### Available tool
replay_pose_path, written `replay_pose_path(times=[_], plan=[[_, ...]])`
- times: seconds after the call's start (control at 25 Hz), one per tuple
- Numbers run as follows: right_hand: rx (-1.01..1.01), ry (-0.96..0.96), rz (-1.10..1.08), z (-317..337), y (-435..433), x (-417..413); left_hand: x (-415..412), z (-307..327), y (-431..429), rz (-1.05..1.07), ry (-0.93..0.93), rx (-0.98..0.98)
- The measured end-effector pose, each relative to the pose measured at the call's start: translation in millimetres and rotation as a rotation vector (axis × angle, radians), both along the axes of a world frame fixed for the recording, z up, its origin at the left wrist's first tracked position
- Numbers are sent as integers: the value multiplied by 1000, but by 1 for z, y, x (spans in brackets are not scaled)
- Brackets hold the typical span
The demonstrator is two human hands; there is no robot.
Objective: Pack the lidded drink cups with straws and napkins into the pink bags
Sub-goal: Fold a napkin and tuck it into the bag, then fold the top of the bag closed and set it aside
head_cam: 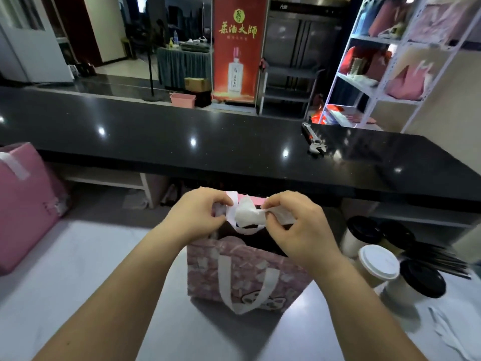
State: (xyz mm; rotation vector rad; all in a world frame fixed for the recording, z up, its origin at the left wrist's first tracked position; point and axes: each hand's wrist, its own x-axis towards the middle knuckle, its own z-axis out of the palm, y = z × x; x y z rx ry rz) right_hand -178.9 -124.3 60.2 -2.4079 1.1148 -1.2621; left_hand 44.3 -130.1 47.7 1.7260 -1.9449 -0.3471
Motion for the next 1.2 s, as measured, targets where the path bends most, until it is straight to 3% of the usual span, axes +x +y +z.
replay_pose_path(times=[0.2,0.32,0.4,0.52,0.64,0.76,0.84,0.92,1.08,1.2], plan=[[24,193,-143,-29,-23,11,5,-8,-20,-194,-47,1],[38,381,-208,-39,-32,18,6,-11,-22,-214,-135,-26],[67,381,-231,-41,-27,16,9,-13,-21,-212,-140,-53],[31,214,-278,-33,-15,3,14,-16,-16,-223,3,-111],[66,-27,-370,-34,1,-24,19,-24,-5,-186,290,-205],[275,-352,-373,-56,15,-45,27,-35,14,-68,633,-262],[469,-580,-251,-71,22,-53,32,-47,30,-28,867,-257],[637,-670,-84,-84,27,-58,39,-64,47,-31,1033,-195],[772,-698,40,-93,26,-57,38,-89,64,-57,1097,64],[757,-714,21,-92,20,-45,19,-83,58,18,1058,34]])
